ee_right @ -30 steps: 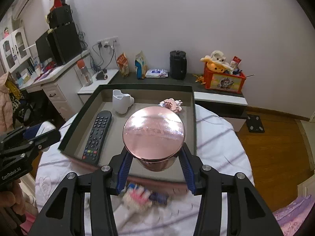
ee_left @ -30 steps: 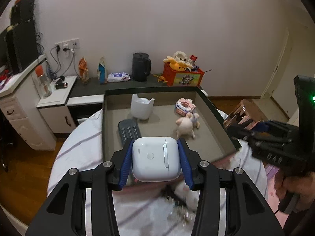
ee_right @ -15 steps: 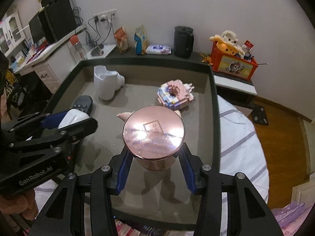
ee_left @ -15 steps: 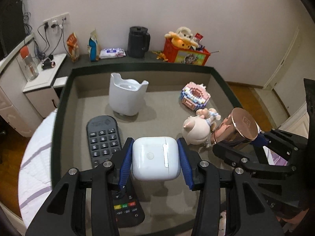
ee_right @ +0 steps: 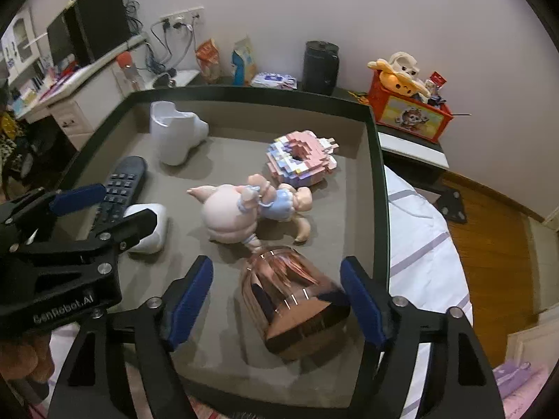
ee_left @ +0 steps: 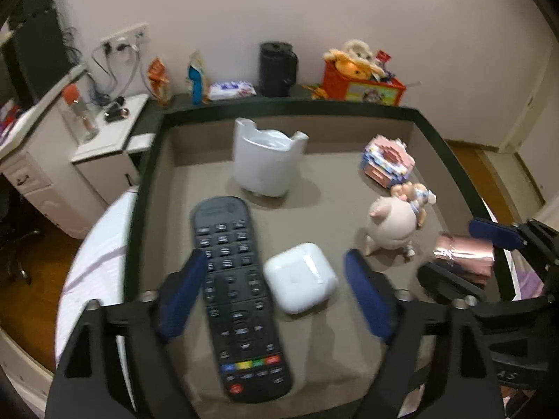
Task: Organize rigid objects
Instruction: 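Carry the earbud case and canister into the tray and open both grippers, then withdraw both grippers from the tray back toward the remaining items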
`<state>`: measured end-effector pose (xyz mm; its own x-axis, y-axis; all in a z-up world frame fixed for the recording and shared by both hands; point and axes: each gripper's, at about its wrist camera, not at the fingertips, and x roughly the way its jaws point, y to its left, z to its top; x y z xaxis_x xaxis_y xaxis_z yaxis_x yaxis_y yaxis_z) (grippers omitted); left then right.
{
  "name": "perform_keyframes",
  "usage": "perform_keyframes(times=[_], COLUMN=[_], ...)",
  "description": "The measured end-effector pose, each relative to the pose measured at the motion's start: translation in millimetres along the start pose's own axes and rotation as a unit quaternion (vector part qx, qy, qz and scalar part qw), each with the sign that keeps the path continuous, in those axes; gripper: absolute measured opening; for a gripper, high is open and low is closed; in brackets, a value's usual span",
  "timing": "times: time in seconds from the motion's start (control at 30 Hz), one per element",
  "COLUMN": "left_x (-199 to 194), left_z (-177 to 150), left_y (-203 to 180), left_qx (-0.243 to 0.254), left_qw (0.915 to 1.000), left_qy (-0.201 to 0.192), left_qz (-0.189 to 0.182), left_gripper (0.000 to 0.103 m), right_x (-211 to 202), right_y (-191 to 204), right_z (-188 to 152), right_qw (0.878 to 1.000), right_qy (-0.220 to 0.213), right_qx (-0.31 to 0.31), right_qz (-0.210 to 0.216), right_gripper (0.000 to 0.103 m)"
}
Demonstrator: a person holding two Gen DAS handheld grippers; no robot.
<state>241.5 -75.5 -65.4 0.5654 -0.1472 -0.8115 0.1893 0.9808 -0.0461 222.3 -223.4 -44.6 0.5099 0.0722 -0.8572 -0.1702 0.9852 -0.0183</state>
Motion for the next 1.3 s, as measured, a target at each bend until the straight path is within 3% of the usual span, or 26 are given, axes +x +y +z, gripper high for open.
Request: perform_keyframes(times=[0.13,0.2,0.23,0.57,0.9,1.13,1.3], left_x=[-26,-42,-49,-141,-208,-234,-233], left_z=[-7,-12,-14,-59,-112,-149,-176], left_y=[14,17,17,23,25,31,31], left_qx=[-0.020,-0.017,-0.015,-0.021,-0.040,-0.053,-0.062], left_qw=[0.9995,0.9990,0.9987,0.9941,0.9895,0.9875,0.9891], left_qy=[-0.024,-0.041,-0.047,-0.106,-0.138,-0.146,-0.131], left_qz=[-0.006,0.010,0.015,0.008,0.019,0.027,0.024], left_gripper=[0.102,0.102,0.103,0.103,0.103,0.103,0.103], right_x=[-19,-30,-37,-114,-187,-216,-213], right_y=[0,-2,-3,1,32,39,34], right_z=[-5,-9,-11,-41,-82,-121,-149], right_qw=[1.000,0.999,0.999,0.989,0.984,0.980,0.982], right_qy=[-0.019,-0.030,-0.036,-0.105,-0.155,-0.175,-0.162], right_qx=[0.011,0.028,0.037,0.093,0.077,0.085,0.099], right_qz=[0.007,0.011,0.010,0.048,0.042,0.035,0.023], right_gripper=[0.084,0.093,0.103,0.103,0.103,0.103,0.103])
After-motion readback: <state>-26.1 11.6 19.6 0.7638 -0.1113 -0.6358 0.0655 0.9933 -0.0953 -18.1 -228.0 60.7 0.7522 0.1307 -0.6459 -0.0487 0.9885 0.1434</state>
